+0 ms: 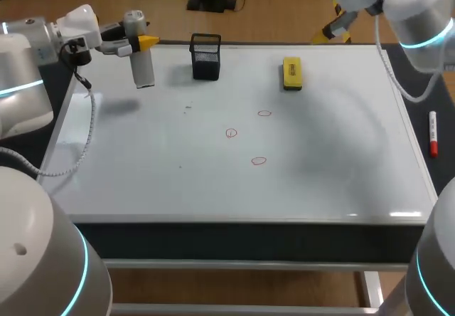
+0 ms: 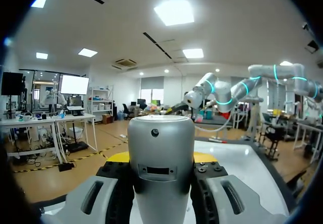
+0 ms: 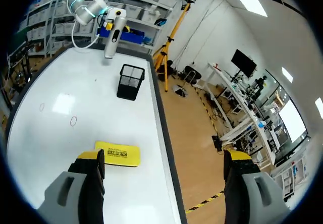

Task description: Pick up the inspection probe, press it on each red-marked spot on the whiteboard one by one, put down the probe, pick up the eraser, and wipe off all the red marks.

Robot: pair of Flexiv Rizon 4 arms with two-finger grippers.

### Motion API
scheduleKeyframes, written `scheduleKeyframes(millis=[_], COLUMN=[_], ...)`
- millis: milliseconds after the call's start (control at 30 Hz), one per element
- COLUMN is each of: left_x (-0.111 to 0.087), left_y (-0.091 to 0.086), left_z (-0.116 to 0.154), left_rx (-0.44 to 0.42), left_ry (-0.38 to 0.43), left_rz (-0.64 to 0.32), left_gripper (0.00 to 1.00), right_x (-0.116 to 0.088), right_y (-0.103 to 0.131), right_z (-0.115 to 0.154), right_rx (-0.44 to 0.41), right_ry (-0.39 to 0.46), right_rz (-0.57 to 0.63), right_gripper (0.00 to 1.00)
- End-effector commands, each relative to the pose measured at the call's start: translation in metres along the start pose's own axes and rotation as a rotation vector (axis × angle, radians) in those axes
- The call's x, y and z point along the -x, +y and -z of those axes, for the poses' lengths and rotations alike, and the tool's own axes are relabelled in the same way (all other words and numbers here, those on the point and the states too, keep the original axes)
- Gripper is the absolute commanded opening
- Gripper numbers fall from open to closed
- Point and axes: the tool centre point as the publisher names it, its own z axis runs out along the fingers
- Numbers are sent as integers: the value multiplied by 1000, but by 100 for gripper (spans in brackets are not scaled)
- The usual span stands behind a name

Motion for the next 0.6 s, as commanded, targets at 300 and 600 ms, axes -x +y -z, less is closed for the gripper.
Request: scheduleKeyframes(millis=[300, 600], left_x=[-1, -1], left_y=[-1, -1], left_z=[0, 0], left_rx=[-1, -1], left_ry=[-3, -3], left_rz=[-1, -1], left_gripper=[0, 0], right_x=[9, 9], right_y=[12, 12], right_z=[-12, -12], right_rx=[-564, -564], right_ry=[744, 744], right_rz=[734, 734], right_gripper=[100, 100])
